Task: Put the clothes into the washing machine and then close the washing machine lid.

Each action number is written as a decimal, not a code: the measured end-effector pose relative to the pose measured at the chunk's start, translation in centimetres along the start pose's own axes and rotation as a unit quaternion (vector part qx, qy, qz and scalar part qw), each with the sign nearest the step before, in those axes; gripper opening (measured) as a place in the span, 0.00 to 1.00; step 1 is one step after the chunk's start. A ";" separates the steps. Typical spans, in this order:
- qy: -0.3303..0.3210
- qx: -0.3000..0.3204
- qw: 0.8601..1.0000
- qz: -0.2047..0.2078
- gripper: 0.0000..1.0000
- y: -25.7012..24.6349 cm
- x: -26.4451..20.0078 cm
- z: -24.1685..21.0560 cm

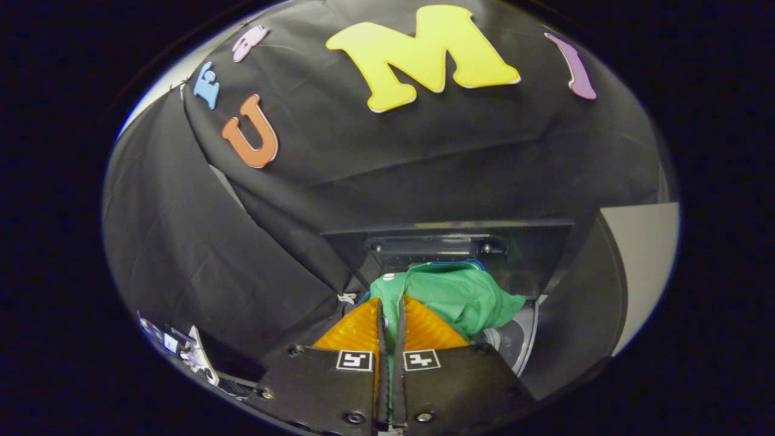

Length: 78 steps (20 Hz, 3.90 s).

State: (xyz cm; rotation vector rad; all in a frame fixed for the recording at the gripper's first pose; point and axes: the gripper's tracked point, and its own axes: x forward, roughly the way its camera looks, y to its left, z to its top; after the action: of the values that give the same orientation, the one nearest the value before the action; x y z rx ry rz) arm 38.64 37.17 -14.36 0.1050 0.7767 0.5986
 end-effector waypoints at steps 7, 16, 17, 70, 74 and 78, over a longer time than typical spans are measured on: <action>0.043 0.022 0.998 -0.039 0.06 -3.3 6.4 -5.1; 0.109 0.030 0.989 -0.093 0.06 -5.3 13.7 -11.4; 0.118 0.036 0.987 -0.099 0.06 -5.0 14.0 -12.1; -0.125 -0.047 0.990 0.034 0.97 8.3 -1.5 13.8; -0.092 -0.049 0.994 -0.027 1.00 4.4 4.9 15.3; -0.072 -0.042 0.994 -0.076 1.00 1.8 9.7 15.2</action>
State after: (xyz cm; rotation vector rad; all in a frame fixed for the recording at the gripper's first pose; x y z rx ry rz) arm 53.60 45.84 -9.03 0.0098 0.6132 0.4724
